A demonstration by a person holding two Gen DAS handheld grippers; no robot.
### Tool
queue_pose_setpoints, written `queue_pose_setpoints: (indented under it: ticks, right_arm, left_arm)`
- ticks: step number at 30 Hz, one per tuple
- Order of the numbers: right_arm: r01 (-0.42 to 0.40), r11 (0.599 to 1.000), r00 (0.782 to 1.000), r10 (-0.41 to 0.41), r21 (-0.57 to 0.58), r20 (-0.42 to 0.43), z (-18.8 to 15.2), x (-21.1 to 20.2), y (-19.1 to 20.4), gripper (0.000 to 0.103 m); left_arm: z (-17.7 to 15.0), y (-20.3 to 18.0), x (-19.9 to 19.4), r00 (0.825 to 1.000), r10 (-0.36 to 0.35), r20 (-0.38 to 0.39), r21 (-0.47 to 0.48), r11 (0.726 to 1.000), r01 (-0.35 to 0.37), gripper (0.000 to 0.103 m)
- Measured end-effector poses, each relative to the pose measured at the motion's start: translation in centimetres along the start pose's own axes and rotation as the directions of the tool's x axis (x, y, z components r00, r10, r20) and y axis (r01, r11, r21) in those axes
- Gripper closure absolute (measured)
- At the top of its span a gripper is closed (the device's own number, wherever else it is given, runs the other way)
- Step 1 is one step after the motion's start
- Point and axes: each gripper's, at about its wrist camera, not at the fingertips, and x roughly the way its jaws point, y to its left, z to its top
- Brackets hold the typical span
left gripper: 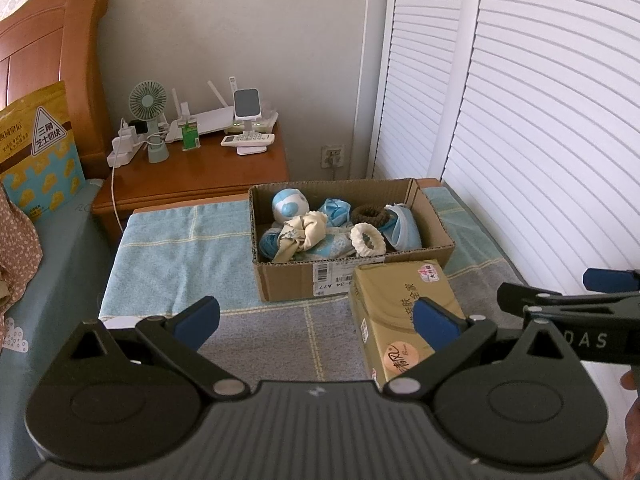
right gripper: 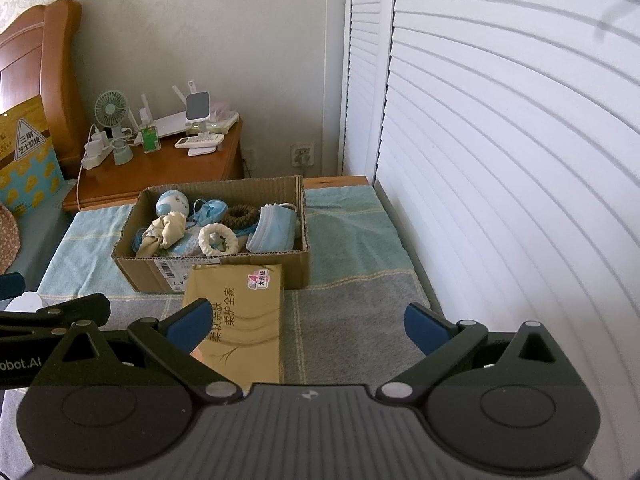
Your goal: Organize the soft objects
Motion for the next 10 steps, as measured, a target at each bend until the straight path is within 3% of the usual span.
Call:
queue_pose_setpoints:
  ticks: [10]
  right_arm:
    - [0.001, 1.000, 1.000, -0.001, -0.001, 0.000, 0.01, -0.01, 0.02, 0.000]
  left_arm:
    - [0.02, -0.09, -0.08, 1.000, 0.000, 0.001, 0.000, 1.000, 0.000, 0.001]
